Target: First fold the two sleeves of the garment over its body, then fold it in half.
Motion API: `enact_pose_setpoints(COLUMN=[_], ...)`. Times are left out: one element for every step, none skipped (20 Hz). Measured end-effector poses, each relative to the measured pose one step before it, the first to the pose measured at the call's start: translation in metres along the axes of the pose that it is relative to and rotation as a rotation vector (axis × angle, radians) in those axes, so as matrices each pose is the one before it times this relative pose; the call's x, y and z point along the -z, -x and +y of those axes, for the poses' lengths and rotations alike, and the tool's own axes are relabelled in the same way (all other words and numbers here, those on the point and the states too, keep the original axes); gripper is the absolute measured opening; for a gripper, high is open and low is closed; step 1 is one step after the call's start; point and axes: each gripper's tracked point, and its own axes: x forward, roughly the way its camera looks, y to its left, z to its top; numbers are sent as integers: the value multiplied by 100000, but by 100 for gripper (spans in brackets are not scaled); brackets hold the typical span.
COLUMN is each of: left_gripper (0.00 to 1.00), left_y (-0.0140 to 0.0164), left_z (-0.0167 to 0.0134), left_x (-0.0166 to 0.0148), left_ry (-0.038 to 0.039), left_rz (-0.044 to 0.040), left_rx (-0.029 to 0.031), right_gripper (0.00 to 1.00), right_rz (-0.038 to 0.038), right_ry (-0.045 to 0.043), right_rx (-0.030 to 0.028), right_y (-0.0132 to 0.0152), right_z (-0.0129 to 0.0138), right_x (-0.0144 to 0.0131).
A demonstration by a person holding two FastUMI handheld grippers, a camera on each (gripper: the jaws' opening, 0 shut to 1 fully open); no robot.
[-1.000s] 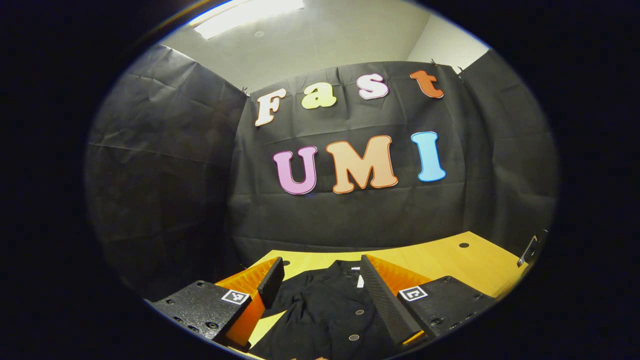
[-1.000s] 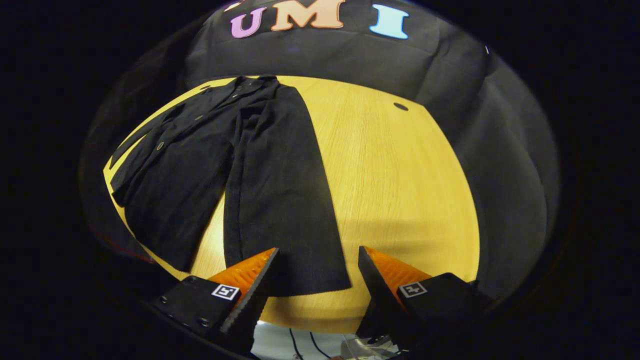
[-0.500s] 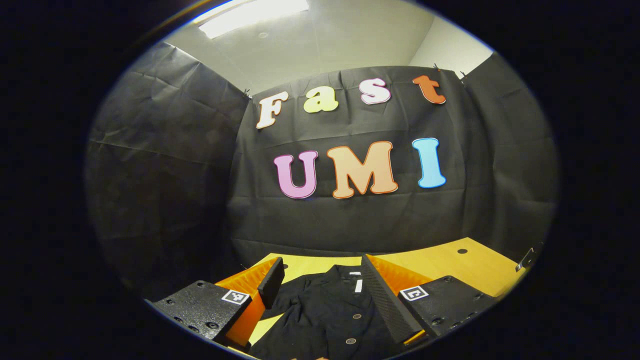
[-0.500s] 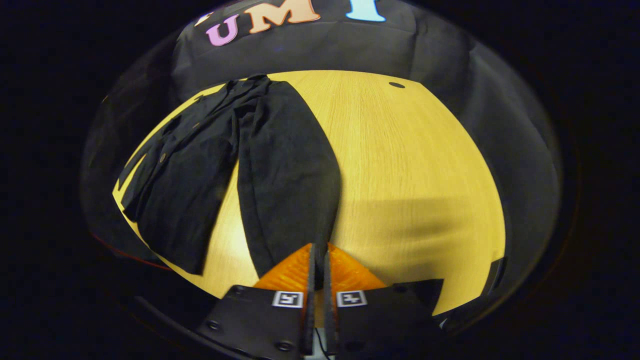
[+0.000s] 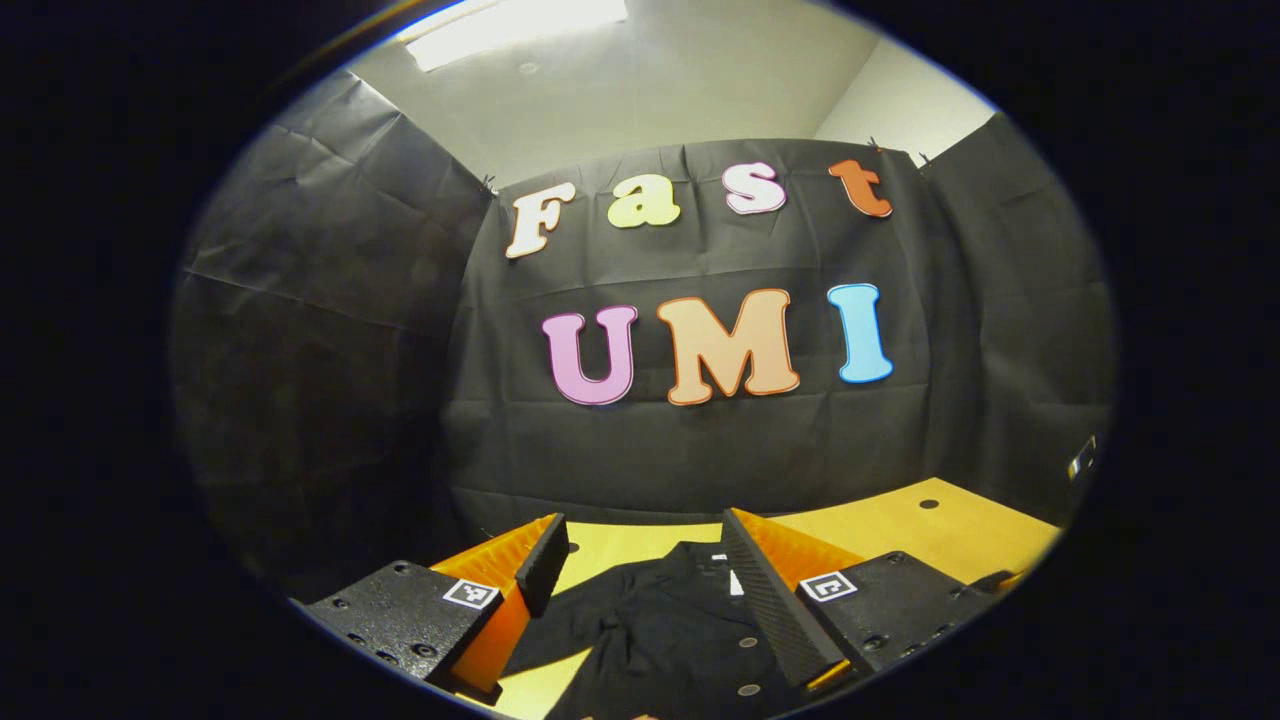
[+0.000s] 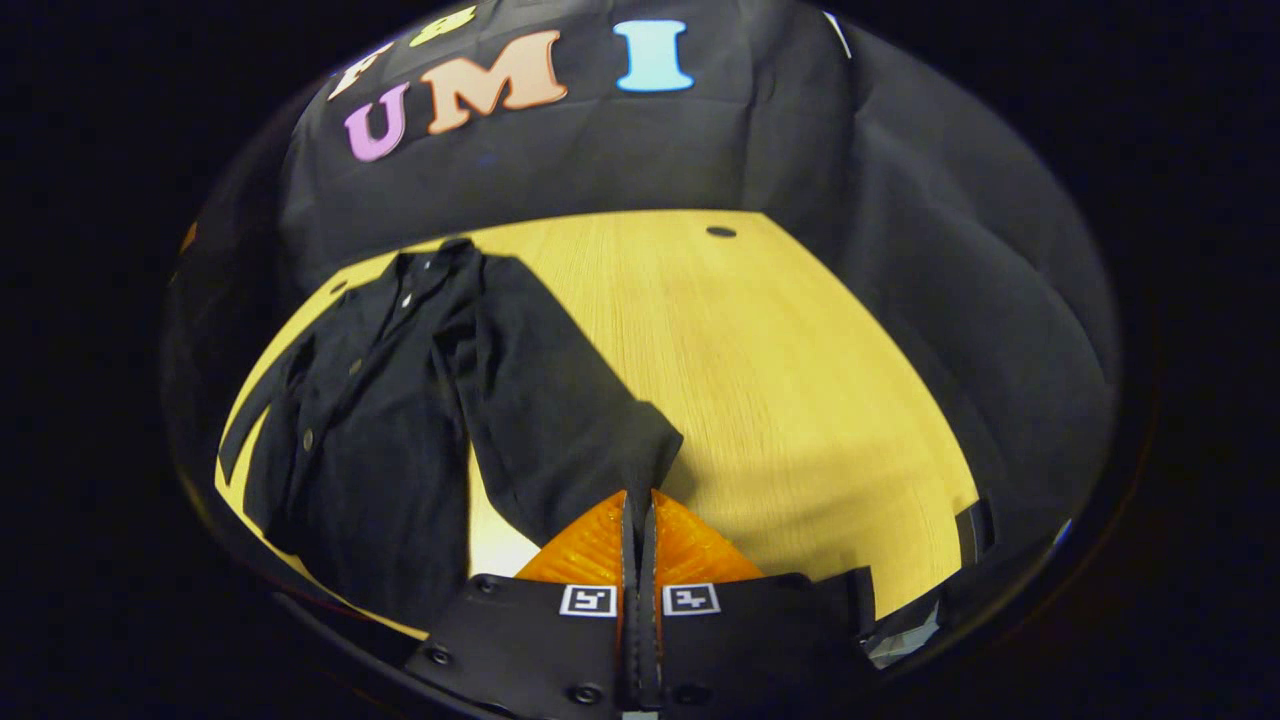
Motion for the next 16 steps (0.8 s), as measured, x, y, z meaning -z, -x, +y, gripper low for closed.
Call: enact_pose_setpoints(left_gripper=[93,93,93,93,93,93,93,93,93,93,93,93,93,93,93,93], left_y=[-164,-204,-319,-196,-190,-145,68,-140,-205,-100,-44,-44,62,1,99,-23], left_z=[943,784,731,881,881,861,845,905,888,731,729,781,835,880,867,753], left_x=[80,39,158,146,99,-19,92,150,114,109,237,218,323,238,266,148], left_ry=[-86,189,95,-15,163,166,-77,-167,-24,65,85,157,167,-8,-170,-318], left_rz=[-93,-213,291,447,140,-79,62,164,151,356,445,567,595,640,386,317], left_rx=[-515,-263,-438,-806,-1021,-977,-992,-1216,-1048,-1046,-832,-807,-959,-1064,-939,-885], right_gripper=[3,2,2,2,2,2,2,2,2,2,2,2,2,2,2,2], right_rz=[-2438,-2381,-2494,-2204,-2617,-2209,-1940,-1558,-1709,-1225,-1209,-1176,-1072,-638,-1313,-1362], right_ry=[-1970,-1822,-1510,-638,-276,114,-72,-197,-331,-272,-6,171,625,778,474,472], right_rx=[144,-490,-376,-289,-246,-564,-798,-1163,-1169,-1290,-1138,-1108,-745,-1065,-1442,-927], right_y=[292,136,74,56,37,-29,-7,-177,-163,-202,-126,-245,-192,-250,-104,-109], right_z=[518,700,733,704,733,815,950,1073,951,1093,936,1000,936,986,1162,1120], right_x=[-1070,-1336,-1182,-1218,-1107,-1238,-1157,-1142,-1037,-994,-762,-707,-650,-531,-437,-588])
